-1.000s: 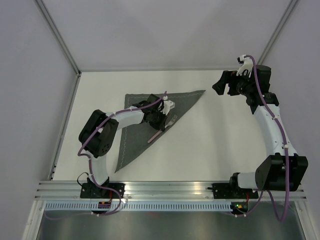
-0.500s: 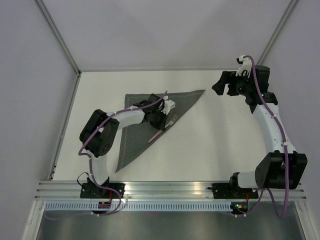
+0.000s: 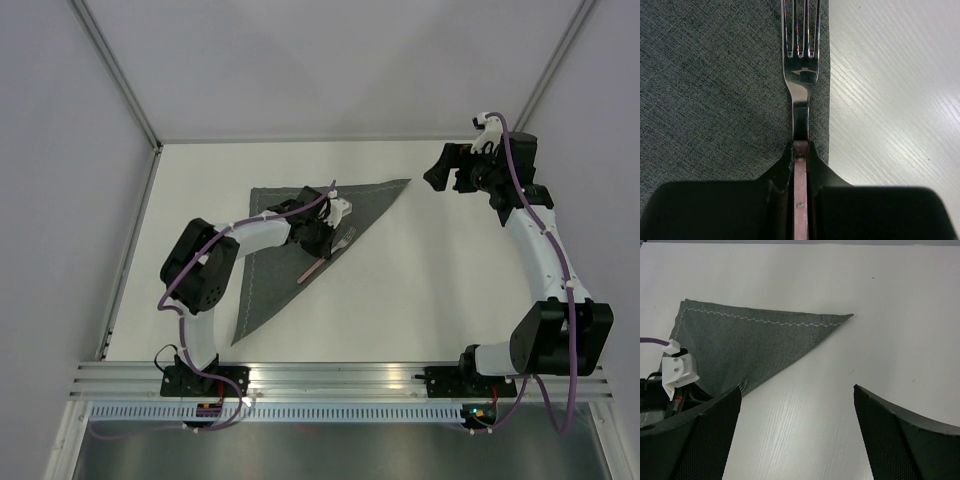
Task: Fold the napkin, place the utensils inside, and roll it up
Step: Place the utensil onto the napkin, then fold the napkin
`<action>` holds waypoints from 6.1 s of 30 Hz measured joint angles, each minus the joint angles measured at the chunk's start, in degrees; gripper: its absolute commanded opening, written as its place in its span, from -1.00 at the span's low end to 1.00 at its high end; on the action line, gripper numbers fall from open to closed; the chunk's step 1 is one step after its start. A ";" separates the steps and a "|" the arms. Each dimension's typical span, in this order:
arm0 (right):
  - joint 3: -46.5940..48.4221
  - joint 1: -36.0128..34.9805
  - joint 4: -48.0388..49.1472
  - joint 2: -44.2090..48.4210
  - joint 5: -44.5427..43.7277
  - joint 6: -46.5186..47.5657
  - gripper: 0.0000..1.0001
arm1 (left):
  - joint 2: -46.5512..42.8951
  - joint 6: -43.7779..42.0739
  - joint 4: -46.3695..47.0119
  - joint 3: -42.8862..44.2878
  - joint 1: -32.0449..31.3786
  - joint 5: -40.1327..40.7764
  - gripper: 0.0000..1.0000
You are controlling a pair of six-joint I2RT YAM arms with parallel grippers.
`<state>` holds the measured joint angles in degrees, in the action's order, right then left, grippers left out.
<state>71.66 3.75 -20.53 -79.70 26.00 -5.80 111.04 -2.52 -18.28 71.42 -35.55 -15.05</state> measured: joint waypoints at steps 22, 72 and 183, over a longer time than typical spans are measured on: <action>-0.09 0.00 0.00 0.00 0.00 0.00 0.96 | 3.28 0.02 -0.09 4.15 -0.24 0.22 -0.79; 5.57 0.00 32.35 -44.46 0.70 -29.66 0.54 | -28.98 9.20 0.33 -5.57 -1.18 5.60 0.29; 2.84 -46.27 13.92 -23.10 -22.08 1.55 -0.90 | -35.56 19.61 -6.97 0.31 0.61 17.99 0.37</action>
<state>74.50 -42.52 -6.61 -102.80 3.92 -4.25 75.48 17.08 -25.26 71.72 -34.94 2.94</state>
